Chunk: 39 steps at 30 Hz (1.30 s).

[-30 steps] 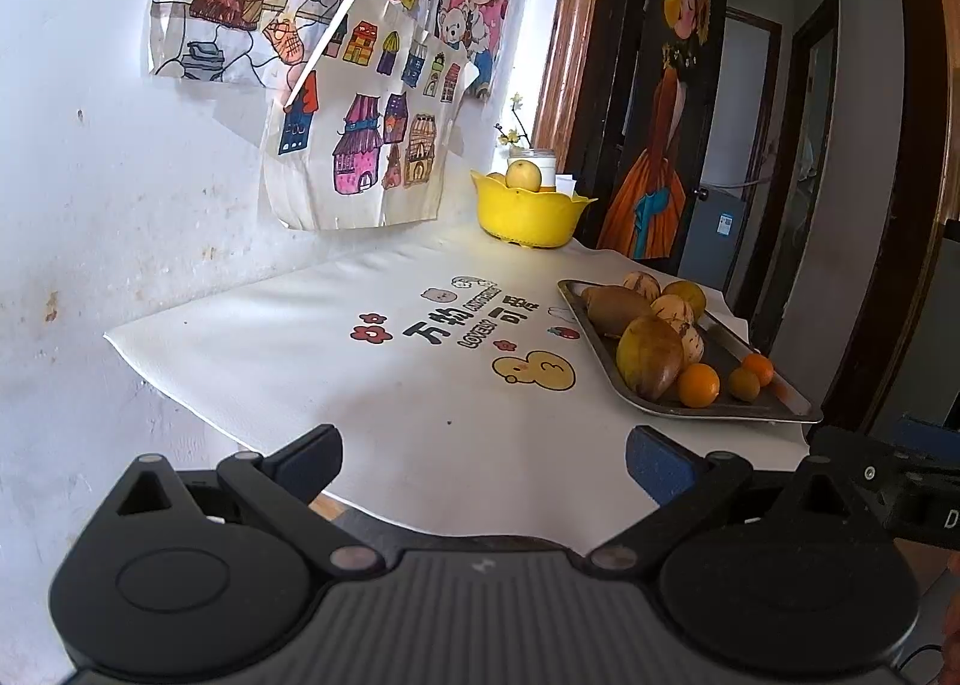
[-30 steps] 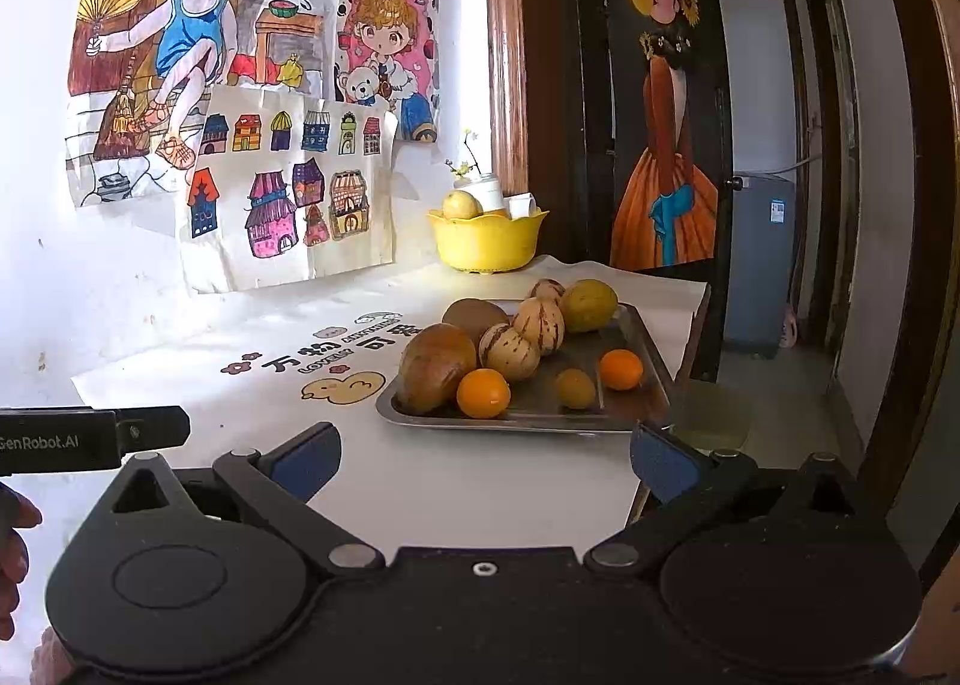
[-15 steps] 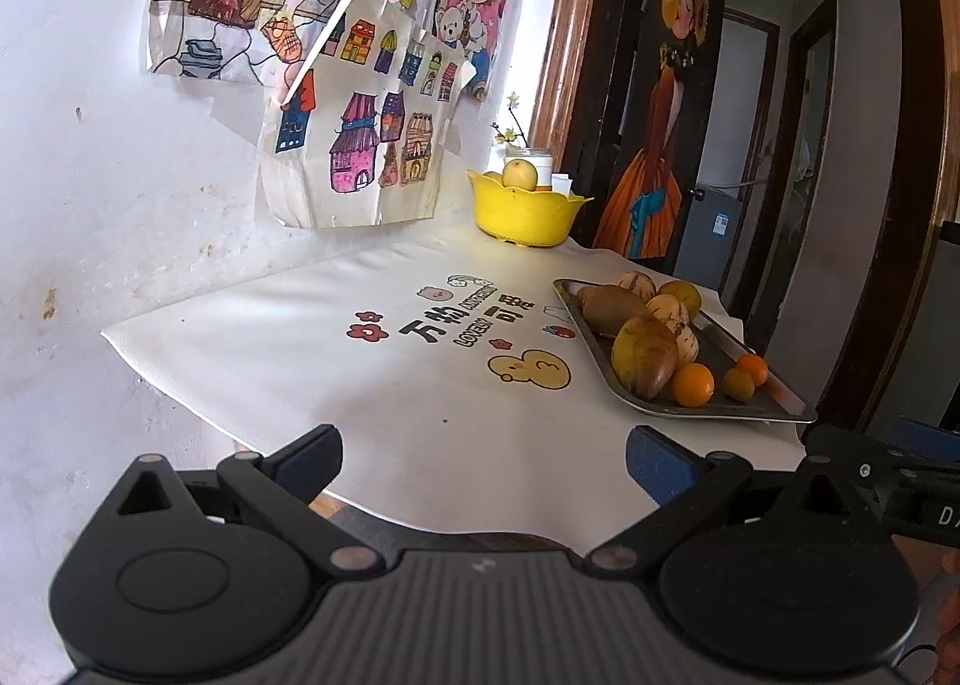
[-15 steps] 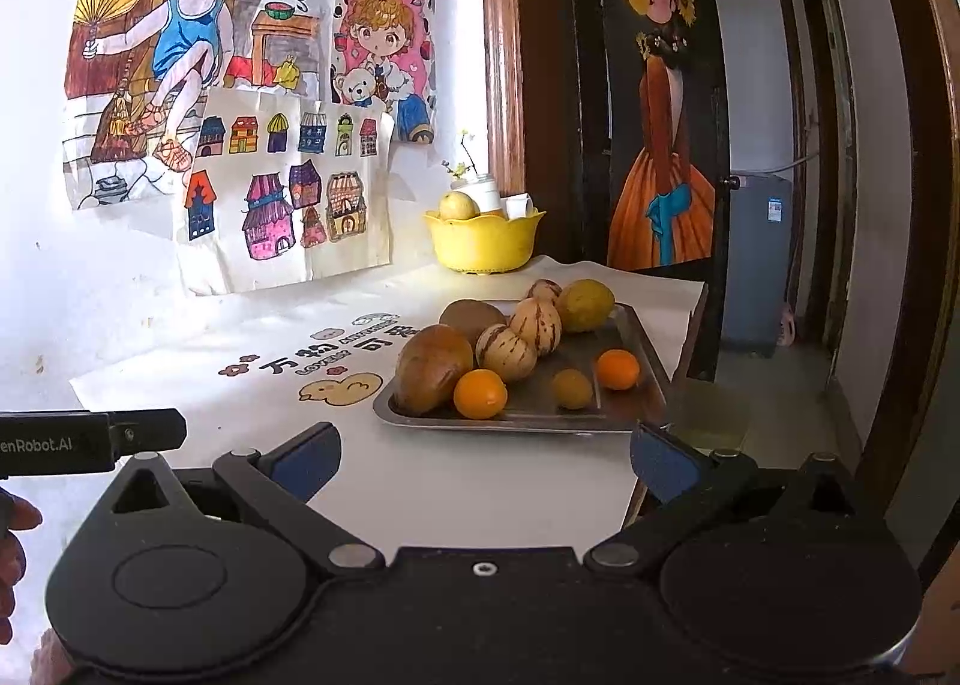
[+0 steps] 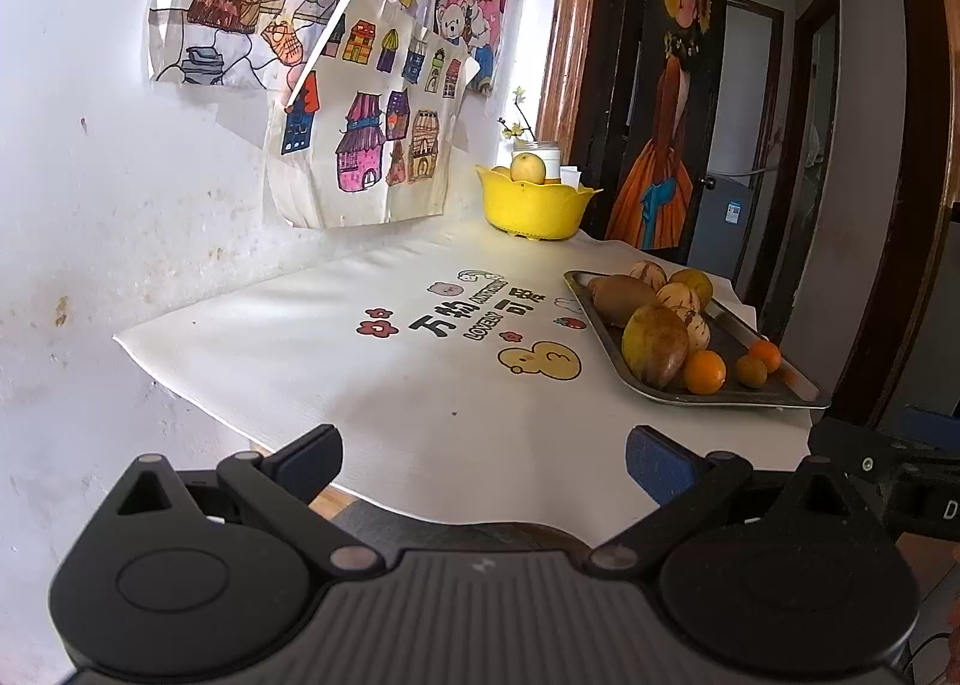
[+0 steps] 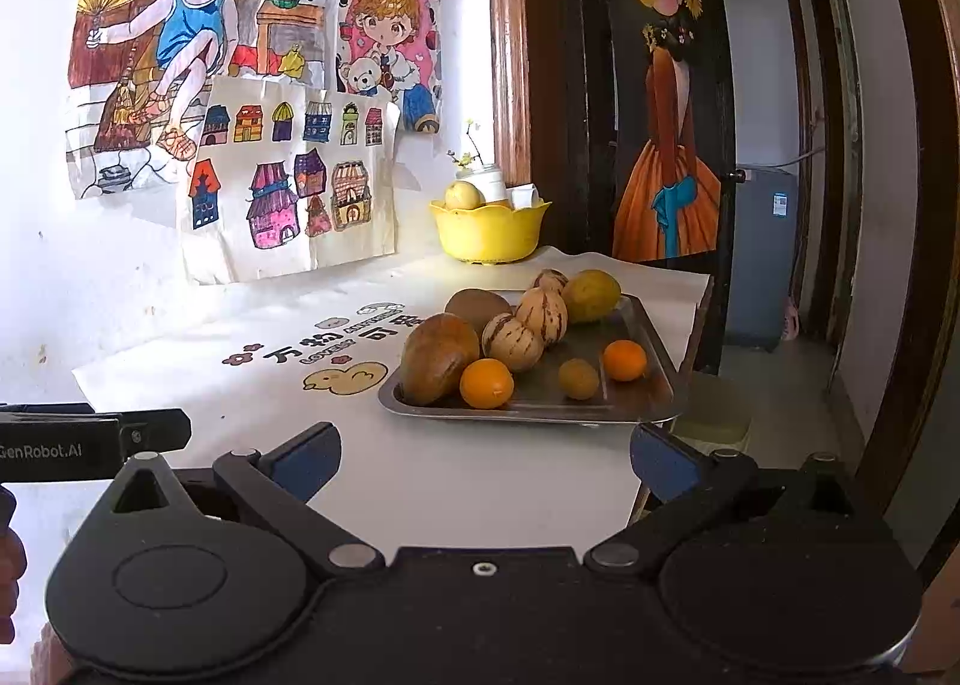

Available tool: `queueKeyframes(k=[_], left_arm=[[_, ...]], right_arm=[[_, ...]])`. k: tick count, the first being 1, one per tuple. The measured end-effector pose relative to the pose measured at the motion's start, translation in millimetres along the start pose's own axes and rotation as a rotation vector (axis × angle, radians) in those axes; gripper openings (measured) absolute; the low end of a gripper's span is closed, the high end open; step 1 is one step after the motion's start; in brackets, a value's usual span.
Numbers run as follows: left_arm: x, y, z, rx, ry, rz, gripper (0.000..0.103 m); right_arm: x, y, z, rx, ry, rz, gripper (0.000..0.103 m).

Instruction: Organize fruits

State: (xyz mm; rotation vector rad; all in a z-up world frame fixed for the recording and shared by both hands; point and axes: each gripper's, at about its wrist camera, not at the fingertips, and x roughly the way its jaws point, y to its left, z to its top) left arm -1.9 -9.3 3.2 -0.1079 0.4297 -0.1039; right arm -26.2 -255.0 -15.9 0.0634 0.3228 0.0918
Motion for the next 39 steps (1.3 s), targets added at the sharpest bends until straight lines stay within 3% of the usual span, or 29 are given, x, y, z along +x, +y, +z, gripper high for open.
queueKeyframes(k=[39], left_arm=[[0.1, 2.2, -1.8, -0.007, 0.001, -0.018, 0.103]], right_arm=[[1.3, 7.1, -2.5, -0.013, 0.017, 0.020, 0.102]])
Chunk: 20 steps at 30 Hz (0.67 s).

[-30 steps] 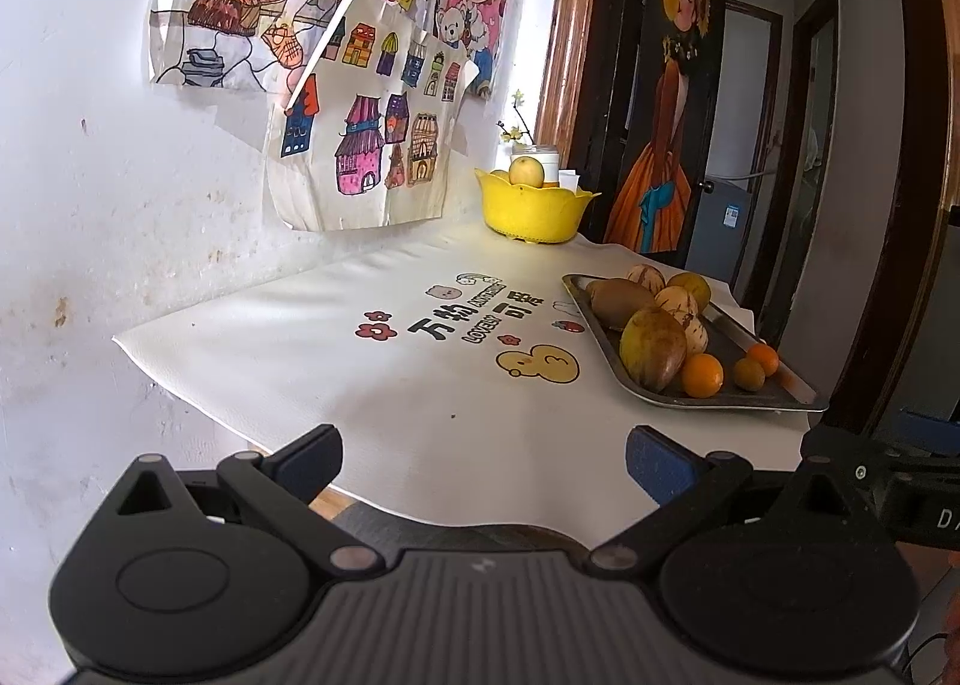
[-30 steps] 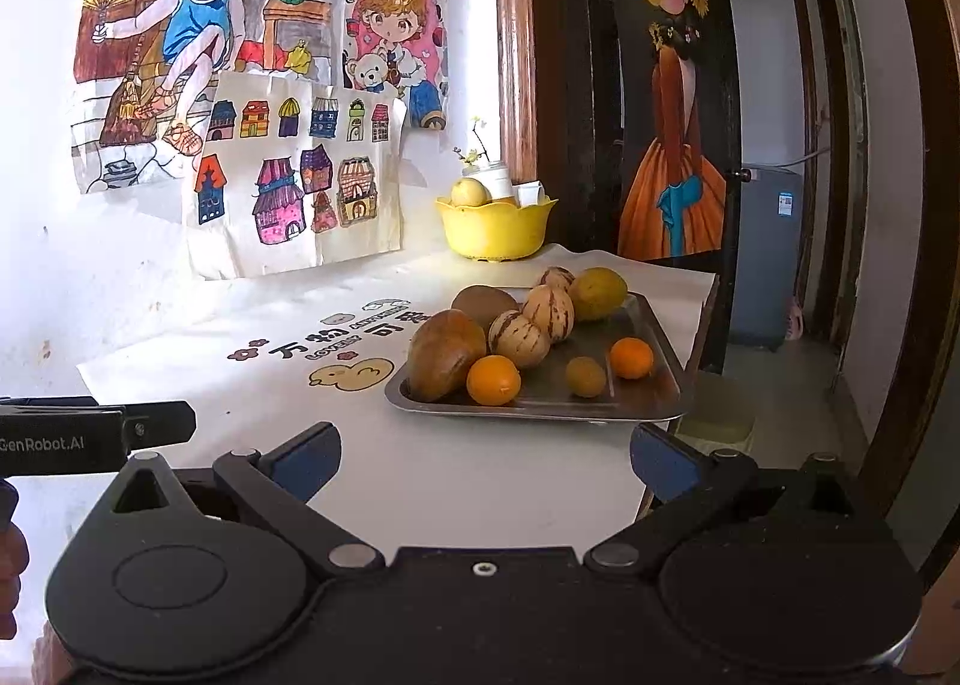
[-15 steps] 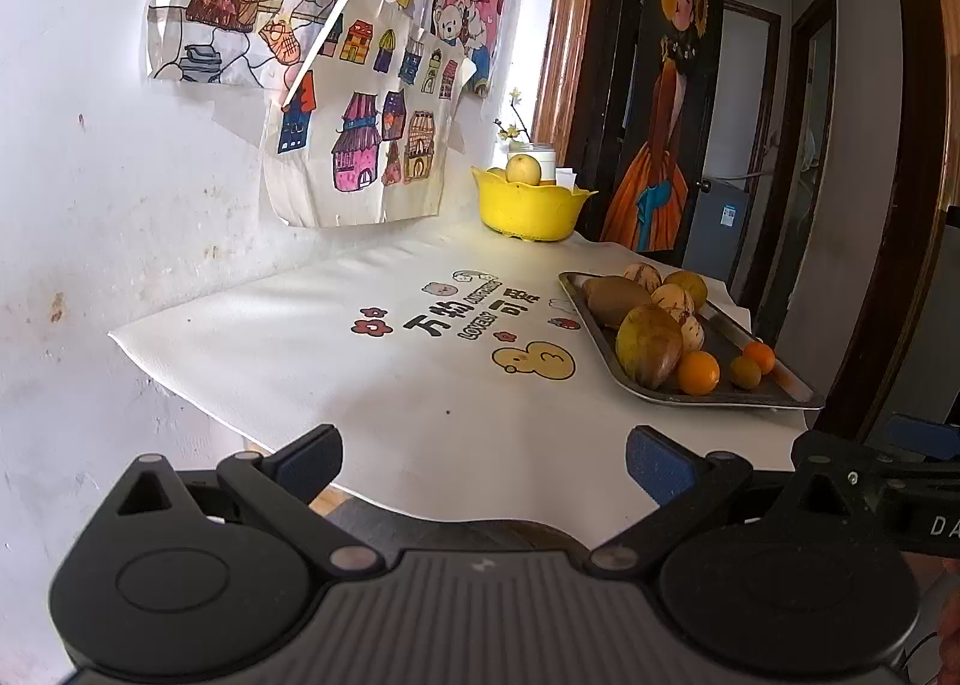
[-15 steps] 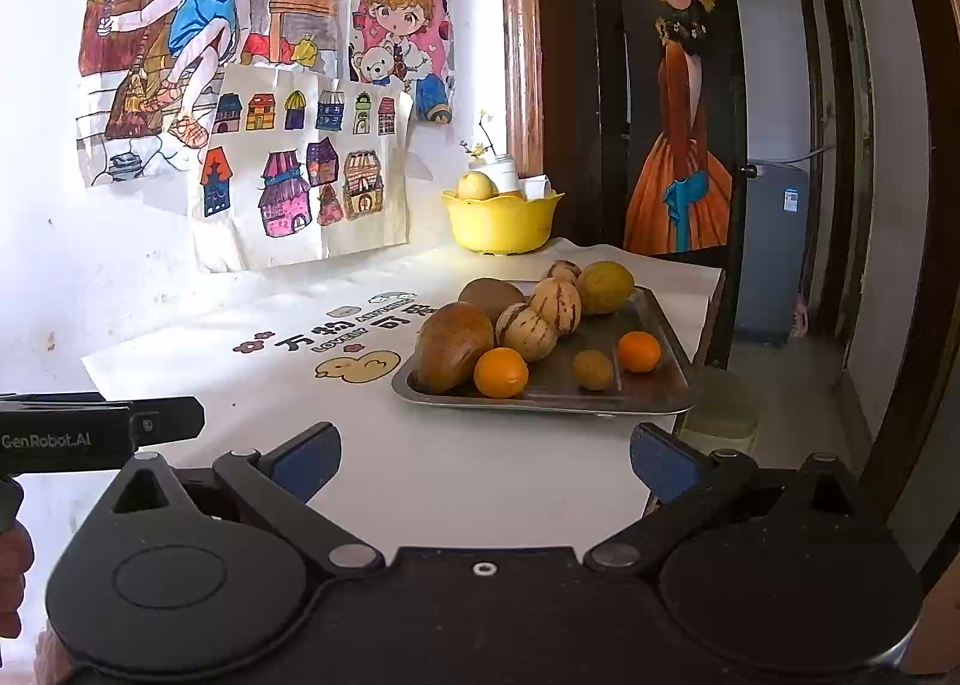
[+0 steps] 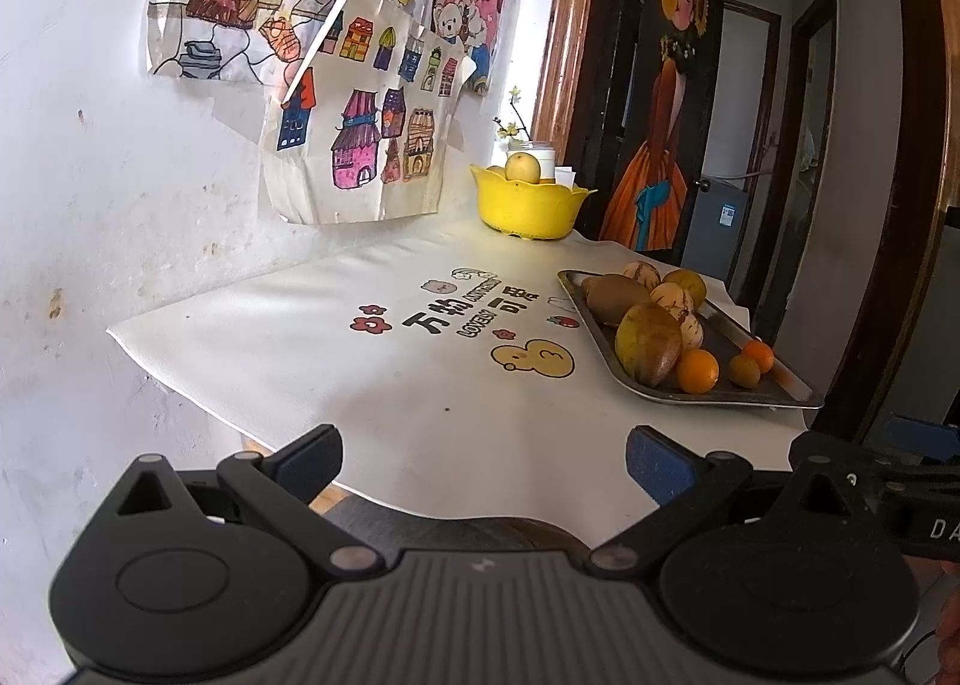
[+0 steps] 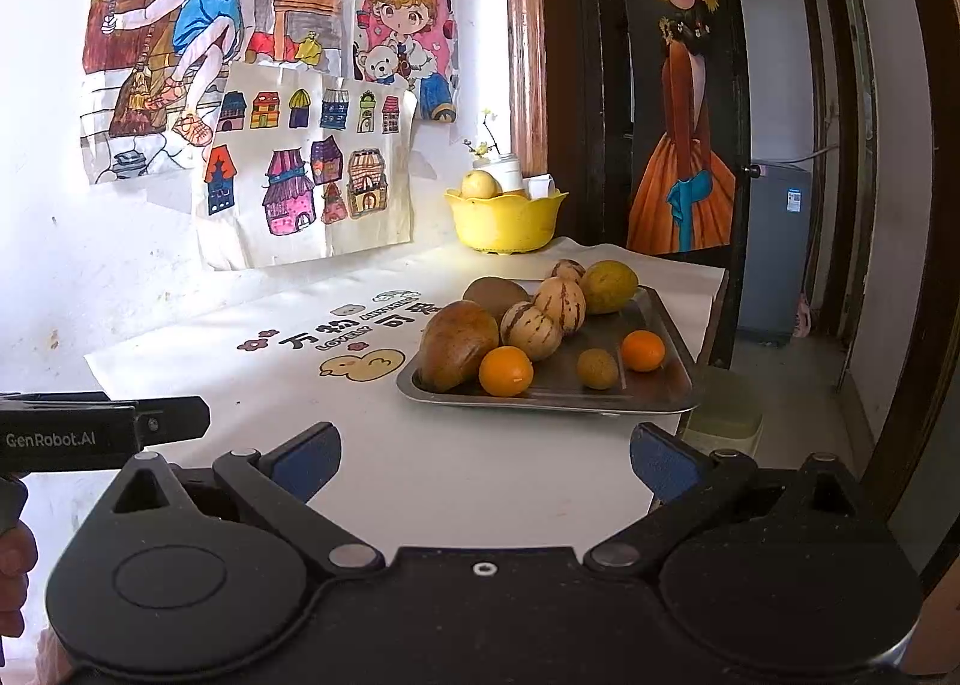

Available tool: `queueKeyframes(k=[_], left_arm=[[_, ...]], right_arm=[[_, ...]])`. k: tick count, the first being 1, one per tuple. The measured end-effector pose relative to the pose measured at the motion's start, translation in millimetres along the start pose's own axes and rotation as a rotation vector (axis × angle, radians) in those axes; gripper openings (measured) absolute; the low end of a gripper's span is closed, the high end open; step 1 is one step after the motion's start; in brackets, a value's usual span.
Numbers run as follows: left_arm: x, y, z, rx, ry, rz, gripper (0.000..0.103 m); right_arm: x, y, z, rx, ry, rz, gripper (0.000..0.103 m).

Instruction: Organize fruits

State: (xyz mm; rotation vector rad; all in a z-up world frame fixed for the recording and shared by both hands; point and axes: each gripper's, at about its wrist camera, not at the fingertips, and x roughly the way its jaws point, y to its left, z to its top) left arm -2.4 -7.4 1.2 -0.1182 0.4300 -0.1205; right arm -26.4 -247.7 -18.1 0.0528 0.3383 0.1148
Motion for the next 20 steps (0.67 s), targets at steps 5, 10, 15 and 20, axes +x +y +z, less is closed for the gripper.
queueKeyframes(k=[5, 10, 15, 20], left_arm=[[-0.2, -1.4, -0.1, 0.011, 0.001, -0.001, 0.103], [-1.6, -2.7, -0.4, 0.019, -0.001, 0.000, 0.103], [-1.6, -2.4, -0.1, 0.019, -0.001, 0.002, 0.103], [-1.4, -2.7, 0.1, 0.016, 0.005, 0.009, 0.103]], right_arm=[[0.5, -0.1, -0.4, 0.003, 0.001, 0.000, 0.102], [-0.8, 1.8, 0.4, -0.001, 0.004, 0.006, 0.102], [-1.7, 5.2, 1.0, -0.002, 0.007, 0.010, 0.102], [-2.0, 5.3, 0.8, -0.004, 0.006, 0.010, 0.102]])
